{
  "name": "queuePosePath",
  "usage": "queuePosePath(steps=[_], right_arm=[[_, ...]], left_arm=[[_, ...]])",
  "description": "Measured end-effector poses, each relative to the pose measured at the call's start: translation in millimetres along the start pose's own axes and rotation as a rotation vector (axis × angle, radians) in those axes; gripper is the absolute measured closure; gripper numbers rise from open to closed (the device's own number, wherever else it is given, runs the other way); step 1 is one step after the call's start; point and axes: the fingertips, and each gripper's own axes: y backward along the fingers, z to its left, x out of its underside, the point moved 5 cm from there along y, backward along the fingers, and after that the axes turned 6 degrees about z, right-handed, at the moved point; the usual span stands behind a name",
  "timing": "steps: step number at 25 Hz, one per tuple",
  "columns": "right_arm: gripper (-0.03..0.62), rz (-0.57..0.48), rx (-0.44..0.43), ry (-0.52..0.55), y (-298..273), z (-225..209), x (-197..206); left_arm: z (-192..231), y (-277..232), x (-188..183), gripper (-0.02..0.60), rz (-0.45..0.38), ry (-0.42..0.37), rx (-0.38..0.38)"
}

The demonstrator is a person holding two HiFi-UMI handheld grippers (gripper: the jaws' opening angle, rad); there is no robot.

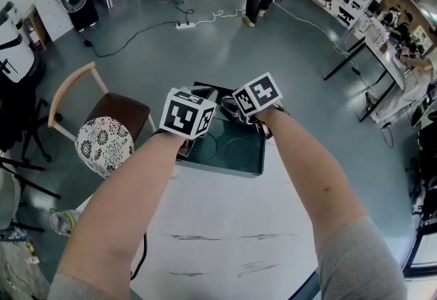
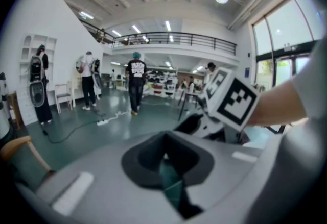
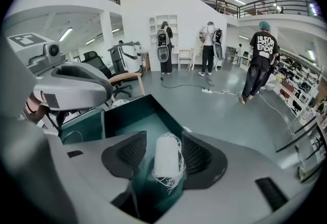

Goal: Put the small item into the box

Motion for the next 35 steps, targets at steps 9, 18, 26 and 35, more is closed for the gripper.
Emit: queuePosePath(steps=[9, 18, 26, 35], right_arm=[[0.387, -0.018, 0.004, -0.013, 27.8, 5.6, -3.0], [0.388, -0.045, 0.021, -0.044, 68.0, 16.7, 1.6], [0.523, -0.129, 0.068, -0.059, 127.0, 29.1, -9.3], [0.585, -0.257, 0.137, -0.095, 206.6, 46.7, -9.1]], left_arm=[[-7.6, 15.0, -12.1, 0.575, -0.004, -0.002, -0.010], [-20.1, 47.3, -35.7, 0.575, -0.030, -0.011, -0.027], [-35.5, 84.9, -69.4, 0.575, -0.071, -0.006, -0.047], [-65.9, 135.9, -104.3, 0.575, -0.115, -0.036, -0.055]])
